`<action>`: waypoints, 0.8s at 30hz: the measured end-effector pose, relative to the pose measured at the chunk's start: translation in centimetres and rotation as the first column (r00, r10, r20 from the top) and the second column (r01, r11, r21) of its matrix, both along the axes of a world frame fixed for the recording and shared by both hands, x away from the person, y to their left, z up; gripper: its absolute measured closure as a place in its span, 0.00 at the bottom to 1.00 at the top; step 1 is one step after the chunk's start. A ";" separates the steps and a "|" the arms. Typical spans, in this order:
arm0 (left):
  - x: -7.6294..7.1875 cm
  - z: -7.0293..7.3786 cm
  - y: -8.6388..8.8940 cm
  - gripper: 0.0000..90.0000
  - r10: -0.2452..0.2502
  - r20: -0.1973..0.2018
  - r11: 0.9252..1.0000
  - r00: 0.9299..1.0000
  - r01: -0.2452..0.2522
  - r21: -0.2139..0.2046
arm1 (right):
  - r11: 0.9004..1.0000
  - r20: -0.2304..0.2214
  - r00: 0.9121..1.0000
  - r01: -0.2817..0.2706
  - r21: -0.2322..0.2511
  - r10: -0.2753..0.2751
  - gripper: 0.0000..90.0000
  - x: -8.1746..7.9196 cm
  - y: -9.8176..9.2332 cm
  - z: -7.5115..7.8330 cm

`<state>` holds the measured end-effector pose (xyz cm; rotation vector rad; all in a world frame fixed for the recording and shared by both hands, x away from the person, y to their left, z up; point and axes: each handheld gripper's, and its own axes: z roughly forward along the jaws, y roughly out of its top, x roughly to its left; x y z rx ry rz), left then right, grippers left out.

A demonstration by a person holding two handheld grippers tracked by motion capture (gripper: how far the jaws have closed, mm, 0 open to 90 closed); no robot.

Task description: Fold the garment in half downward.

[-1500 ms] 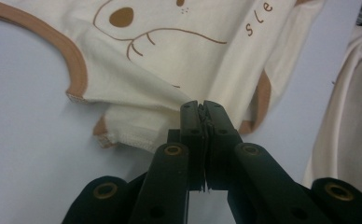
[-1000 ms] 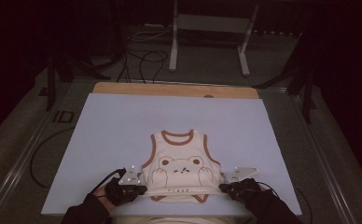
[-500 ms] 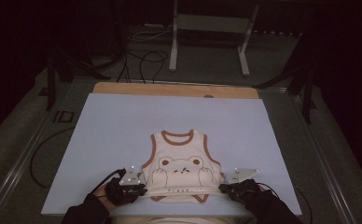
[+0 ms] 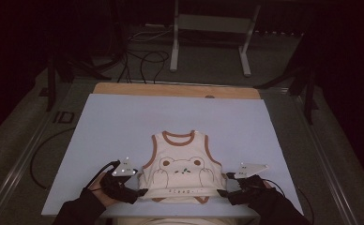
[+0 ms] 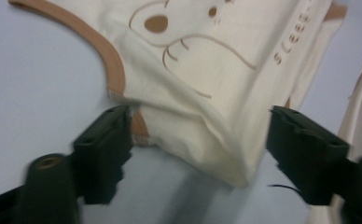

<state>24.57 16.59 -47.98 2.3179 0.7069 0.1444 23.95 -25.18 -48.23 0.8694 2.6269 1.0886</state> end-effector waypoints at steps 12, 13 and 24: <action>0.8 1.9 0.0 0.00 -0.070 0.015 0.997 0.997 0.070 -0.013 | 0.997 0.048 0.999 0.000 0.072 -0.003 0.12 1.3 0.2 2.7; 1.0 2.0 0.0 0.00 -0.072 0.017 0.997 0.997 0.072 -0.013 | 0.997 0.051 0.999 -0.003 0.074 -0.001 0.12 1.4 0.2 2.8; 2.6 3.5 0.0 0.00 -0.093 0.026 0.996 0.995 0.093 -0.017 | 0.998 0.106 0.994 -0.014 0.065 0.007 0.12 2.5 0.5 4.6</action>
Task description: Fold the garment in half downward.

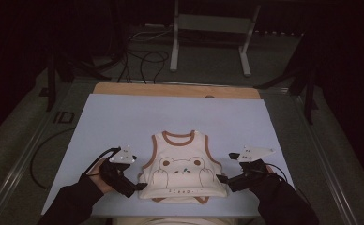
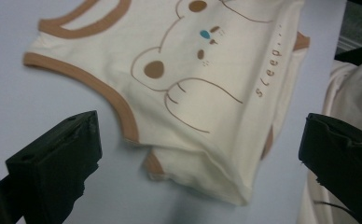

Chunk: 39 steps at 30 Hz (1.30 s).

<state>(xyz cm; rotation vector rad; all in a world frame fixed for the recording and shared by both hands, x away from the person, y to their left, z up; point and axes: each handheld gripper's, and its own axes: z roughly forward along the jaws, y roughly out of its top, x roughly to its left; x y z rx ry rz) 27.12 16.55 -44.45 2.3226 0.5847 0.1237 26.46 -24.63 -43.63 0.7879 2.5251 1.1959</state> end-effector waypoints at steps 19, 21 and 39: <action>3.3 1.6 -0.9 0.00 -0.007 0.022 1.000 1.000 0.008 -0.010 | 1.000 0.052 0.999 -0.017 -0.013 0.018 0.12 2.9 1.3 1.5; 3.7 1.7 -1.0 0.00 -0.010 0.025 1.000 1.000 0.011 -0.021 | 1.000 0.050 0.999 -0.018 -0.010 0.019 0.12 3.3 1.5 1.5; 7.0 1.4 -2.7 0.00 -0.047 0.044 0.999 0.998 0.046 0.007 | 0.998 0.051 0.997 -0.058 -0.026 0.060 0.12 7.3 3.4 1.9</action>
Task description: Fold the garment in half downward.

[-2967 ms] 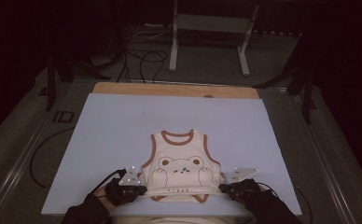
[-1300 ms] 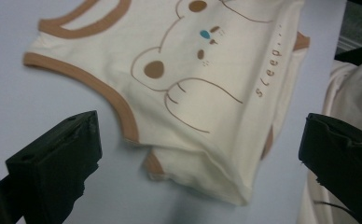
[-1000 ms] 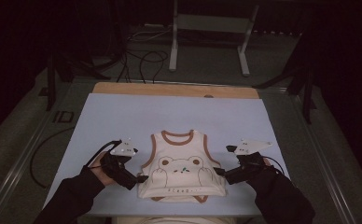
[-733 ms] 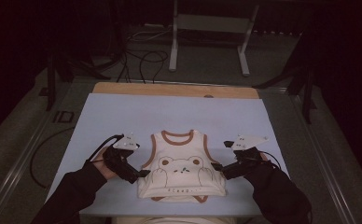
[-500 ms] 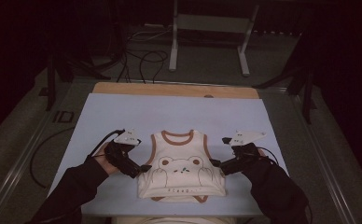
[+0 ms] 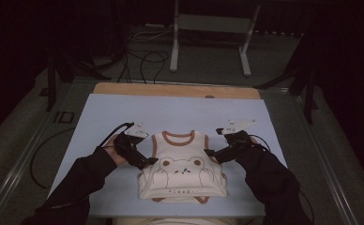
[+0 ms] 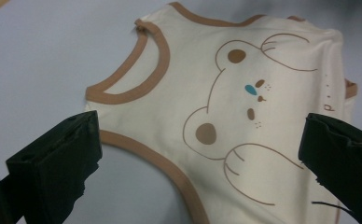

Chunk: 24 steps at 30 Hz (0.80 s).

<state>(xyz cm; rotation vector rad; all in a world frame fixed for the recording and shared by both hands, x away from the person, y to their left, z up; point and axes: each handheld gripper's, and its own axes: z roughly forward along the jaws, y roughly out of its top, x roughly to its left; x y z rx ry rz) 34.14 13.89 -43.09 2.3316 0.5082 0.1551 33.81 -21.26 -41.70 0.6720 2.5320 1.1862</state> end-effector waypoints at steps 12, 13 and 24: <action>3.0 -1.4 -0.1 0.01 0.043 -0.016 0.999 0.999 -0.044 -0.012 | 0.999 -0.048 0.998 -0.038 0.006 0.038 0.12 2.6 0.8 -2.3; 3.2 -1.5 -0.1 0.01 0.049 -0.018 0.999 0.999 -0.049 -0.016 | 0.999 -0.057 0.998 -0.035 0.001 0.035 0.12 2.9 0.9 -2.5; 5.4 -3.1 -0.5 0.01 0.103 -0.054 0.995 0.993 -0.103 0.005 | 0.999 -0.133 0.990 -0.034 0.005 0.034 0.12 5.4 0.9 -5.0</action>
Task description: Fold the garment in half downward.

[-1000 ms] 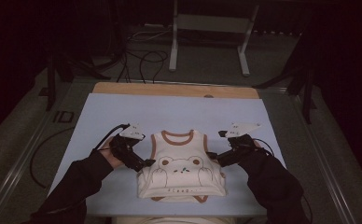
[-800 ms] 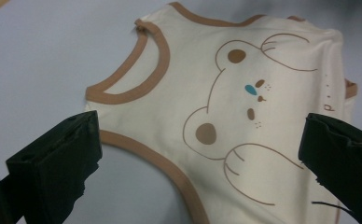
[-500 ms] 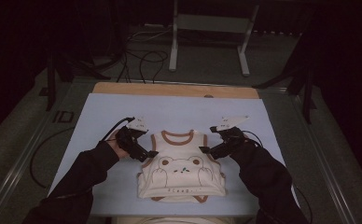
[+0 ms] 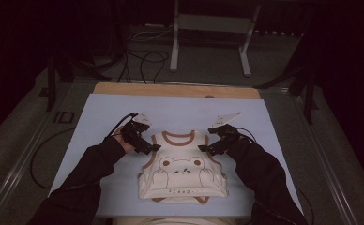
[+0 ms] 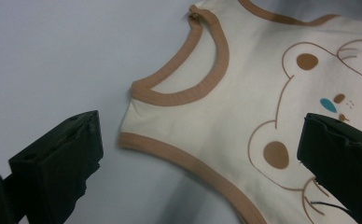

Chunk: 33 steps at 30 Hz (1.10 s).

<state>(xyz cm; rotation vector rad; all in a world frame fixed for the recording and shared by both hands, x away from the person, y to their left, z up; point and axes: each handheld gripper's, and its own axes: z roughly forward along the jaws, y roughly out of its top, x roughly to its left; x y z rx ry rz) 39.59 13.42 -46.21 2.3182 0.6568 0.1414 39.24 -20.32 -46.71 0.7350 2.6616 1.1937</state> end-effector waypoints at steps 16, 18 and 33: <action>2.2 -2.5 -0.7 0.06 0.037 -0.022 0.998 0.999 -0.036 0.057 | 0.997 -0.071 0.996 0.040 -0.065 -0.044 0.15 2.8 0.3 -2.4; 2.5 -2.8 -0.7 0.09 0.043 -0.034 0.997 0.998 -0.041 0.059 | 0.995 -0.066 0.997 0.041 -0.089 -0.047 0.16 3.1 0.4 -2.8; 3.5 -4.3 -1.1 0.34 0.027 -0.036 0.996 0.999 -0.024 0.085 | 0.989 -0.068 0.994 0.076 -0.125 -0.085 0.37 5.2 0.9 -4.2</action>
